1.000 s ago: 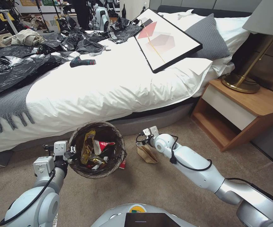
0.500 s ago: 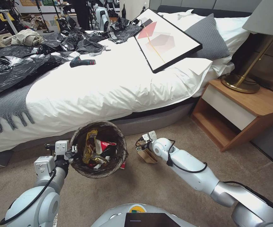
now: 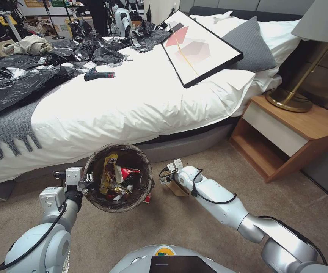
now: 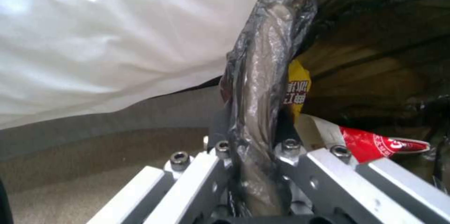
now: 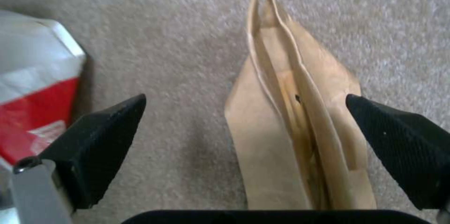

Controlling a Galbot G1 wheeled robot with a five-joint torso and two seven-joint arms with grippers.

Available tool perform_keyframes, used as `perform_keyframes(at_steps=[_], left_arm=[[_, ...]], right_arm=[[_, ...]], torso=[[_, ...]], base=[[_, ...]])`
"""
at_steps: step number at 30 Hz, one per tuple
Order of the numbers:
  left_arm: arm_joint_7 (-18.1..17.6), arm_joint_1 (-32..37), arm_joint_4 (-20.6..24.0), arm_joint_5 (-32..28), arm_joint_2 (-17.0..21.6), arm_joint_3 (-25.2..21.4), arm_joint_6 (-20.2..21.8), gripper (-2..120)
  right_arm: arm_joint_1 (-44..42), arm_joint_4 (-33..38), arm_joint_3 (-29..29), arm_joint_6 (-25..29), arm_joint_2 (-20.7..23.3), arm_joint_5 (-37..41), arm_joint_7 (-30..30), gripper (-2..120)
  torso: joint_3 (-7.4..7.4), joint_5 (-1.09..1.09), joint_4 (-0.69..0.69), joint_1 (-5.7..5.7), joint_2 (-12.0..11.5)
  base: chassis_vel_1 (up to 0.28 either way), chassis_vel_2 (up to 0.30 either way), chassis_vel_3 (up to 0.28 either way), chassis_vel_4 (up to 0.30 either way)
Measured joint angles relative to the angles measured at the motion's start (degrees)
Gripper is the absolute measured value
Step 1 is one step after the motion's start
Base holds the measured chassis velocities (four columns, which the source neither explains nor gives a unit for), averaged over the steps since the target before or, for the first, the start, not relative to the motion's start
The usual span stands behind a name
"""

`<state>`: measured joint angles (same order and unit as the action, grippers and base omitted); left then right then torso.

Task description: Pick up the trash bin, then pick up the garbage from the floor and place it into the trash bin.

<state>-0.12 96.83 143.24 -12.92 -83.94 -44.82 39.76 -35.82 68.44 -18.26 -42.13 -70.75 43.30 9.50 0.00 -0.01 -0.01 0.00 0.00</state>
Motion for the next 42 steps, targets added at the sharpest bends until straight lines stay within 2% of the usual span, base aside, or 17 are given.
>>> perform_keyframes(at_steps=[14,17,20,26,29,31,32,35,36,39,40,42], left_arm=[[0.3,-1.1,0.0,0.1,0.1,-0.5,-0.2,0],[0.4,-1.1,0.0,0.2,0.0,-0.4,-0.4,0],[0.4,-1.2,0.0,0.2,0.0,-0.4,-0.5,0],[0.4,-0.8,0.0,0.2,0.1,-0.7,-0.7,0],[0.5,-0.7,0.0,0.4,0.1,-0.8,-0.8,0],[0.5,-0.7,0.0,0.7,0.0,-0.9,-1.0,0],[0.5,-0.7,0.0,0.7,0.0,-0.9,-1.0,0],[0.6,-0.6,0.0,0.6,0.0,-0.9,-1.0,0],[0.6,-0.6,0.0,0.6,0.0,-0.9,-1.0,0],[0.6,-0.6,0.0,0.6,-0.1,-1.0,-1.0,0],[0.6,-0.6,0.0,0.6,-0.1,-1.0,-1.0,0],[0.6,-0.7,0.0,0.6,-0.1,-1.0,-1.0,0]], right_arm=[[-1.6,-1.0,2.7,0.0,1.6,-1.0,-0.2,100],[-1.7,-1.2,3.0,0.1,2.2,-1.3,-1.3,88],[-1.7,-1.3,3.1,0.2,2.2,-1.3,-1.7,83],[-1.2,-3.6,2.8,1.1,0.7,-2.5,-3.3,56],[-1.1,-4.2,2.7,1.4,0.4,-2.8,-3.7,51],[-0.9,-5.2,2.6,1.7,-0.2,-3.3,-4.1,39],[-0.9,-5.2,2.6,1.7,-0.2,-3.3,-4.1,39],[-0.7,-6.5,2.7,2.2,-0.6,-4.1,-4.6,25],[-0.7,-6.5,2.7,2.2,-0.6,-4.1,-4.6,25],[-0.6,-7.2,3.2,2.5,-0.6,-4.4,-4.9,9],[-0.6,-7.2,3.2,2.5,-0.6,-4.4,-4.9,9],[-0.6,-7.5,3.5,2.7,-0.7,-4.9,-5.0,0]], torso=[[0.0,0.01,0.0,0.0,0.0],[0.0,0.01,0.0,0.0,0.0],[0.0,0.0,0.0,0.0,0.0],[0.0,0.01,0.02,0.0,0.0],[0.0,0.0,0.02,0.0,0.0],[0.0,0.01,0.02,0.0,0.0],[0.0,0.01,0.02,0.0,0.0],[0.0,0.01,0.01,0.0,0.0],[0.0,0.01,0.01,0.0,0.0],[0.0,0.01,0.0,0.0,0.0],[0.0,0.01,0.0,0.0,0.0],[0.0,0.01,0.01,0.0,0.0]], base=[[0.0,0.0,0.0,0.0],[0.0,0.0,0.0,0.0],[0.0,0.0,0.0,0.0],[0.0,0.0,0.0,0.0],[0.0,0.0,0.0,0.0],[0.0,0.0,0.0,0.0],[0.0,0.0,0.0,0.0],[0.0,0.0,0.0,0.0],[0.0,0.0,0.0,0.0],[0.0,0.0,0.0,0.0],[0.0,0.0,0.0,0.0],[0.0,0.0,0.0,0.0]])
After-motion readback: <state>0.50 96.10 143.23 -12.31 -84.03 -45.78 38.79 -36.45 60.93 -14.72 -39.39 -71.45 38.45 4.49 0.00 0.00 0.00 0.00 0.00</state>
